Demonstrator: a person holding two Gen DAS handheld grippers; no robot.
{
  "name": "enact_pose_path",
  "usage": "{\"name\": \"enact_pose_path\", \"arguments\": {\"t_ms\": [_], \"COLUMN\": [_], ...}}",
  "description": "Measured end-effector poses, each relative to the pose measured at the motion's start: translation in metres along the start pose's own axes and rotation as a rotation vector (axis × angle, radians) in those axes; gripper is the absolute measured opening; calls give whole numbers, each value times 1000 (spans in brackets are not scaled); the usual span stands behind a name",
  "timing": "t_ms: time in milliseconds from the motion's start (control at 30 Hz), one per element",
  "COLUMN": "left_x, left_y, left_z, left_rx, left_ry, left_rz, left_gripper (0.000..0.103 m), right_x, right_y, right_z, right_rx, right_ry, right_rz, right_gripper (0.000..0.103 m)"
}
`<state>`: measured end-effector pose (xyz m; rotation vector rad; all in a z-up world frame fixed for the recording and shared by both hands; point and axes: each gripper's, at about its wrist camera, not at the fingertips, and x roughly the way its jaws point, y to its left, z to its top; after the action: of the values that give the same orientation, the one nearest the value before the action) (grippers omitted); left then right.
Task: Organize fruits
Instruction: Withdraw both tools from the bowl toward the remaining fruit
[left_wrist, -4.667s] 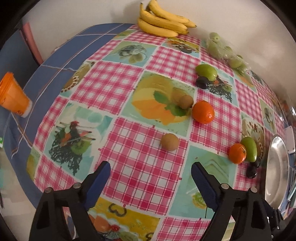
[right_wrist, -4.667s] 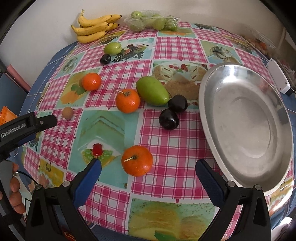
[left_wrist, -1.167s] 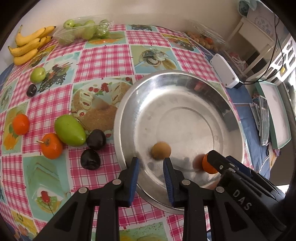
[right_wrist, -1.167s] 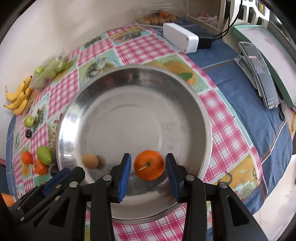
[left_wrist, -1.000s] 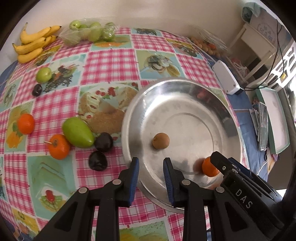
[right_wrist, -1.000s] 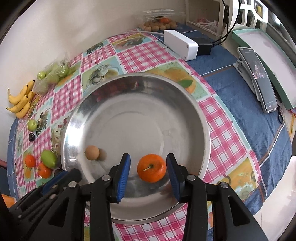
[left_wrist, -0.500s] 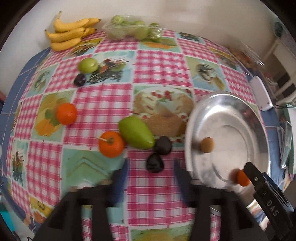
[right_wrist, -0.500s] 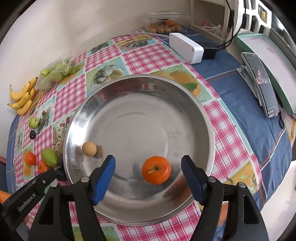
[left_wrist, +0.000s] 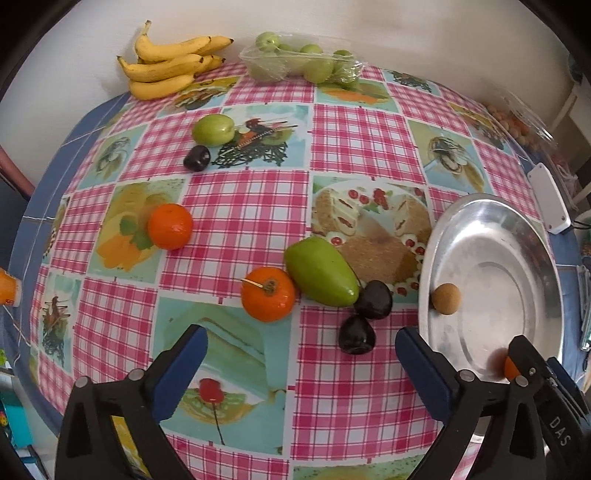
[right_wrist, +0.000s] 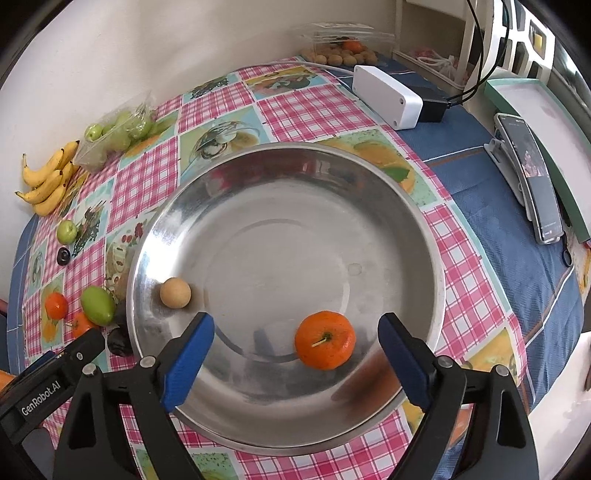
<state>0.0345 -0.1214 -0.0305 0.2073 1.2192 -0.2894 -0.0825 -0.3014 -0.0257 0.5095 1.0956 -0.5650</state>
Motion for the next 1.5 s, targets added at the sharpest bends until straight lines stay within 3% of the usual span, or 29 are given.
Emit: {"name": "enact_pose_path", "arguments": {"t_ms": [67,467,833,1267,1500], "left_x": [1,4,0,-10,-7], "left_y": [1,3,13,75,108], "left_z": [-1,-1,4,21,28], "left_rx": [0,6,-32,-172,-249], "left_ry": [-4,-9,-43,-103,-88], "left_rz": [7,25,-40,-87,-170], "left_gripper": [103,103,103,103,103], "right_x": [0,2,-6,-6,-6], "right_y": [0,-3,9,45,71], "right_z": [0,-1,1,4,2], "right_rx": [1,27,8,-21,-39], "right_ry": [-6,4,-51,-56,-61], "right_rz": [-5,-11,17,91,175], "right_gripper": [103,103,103,103,103]}}
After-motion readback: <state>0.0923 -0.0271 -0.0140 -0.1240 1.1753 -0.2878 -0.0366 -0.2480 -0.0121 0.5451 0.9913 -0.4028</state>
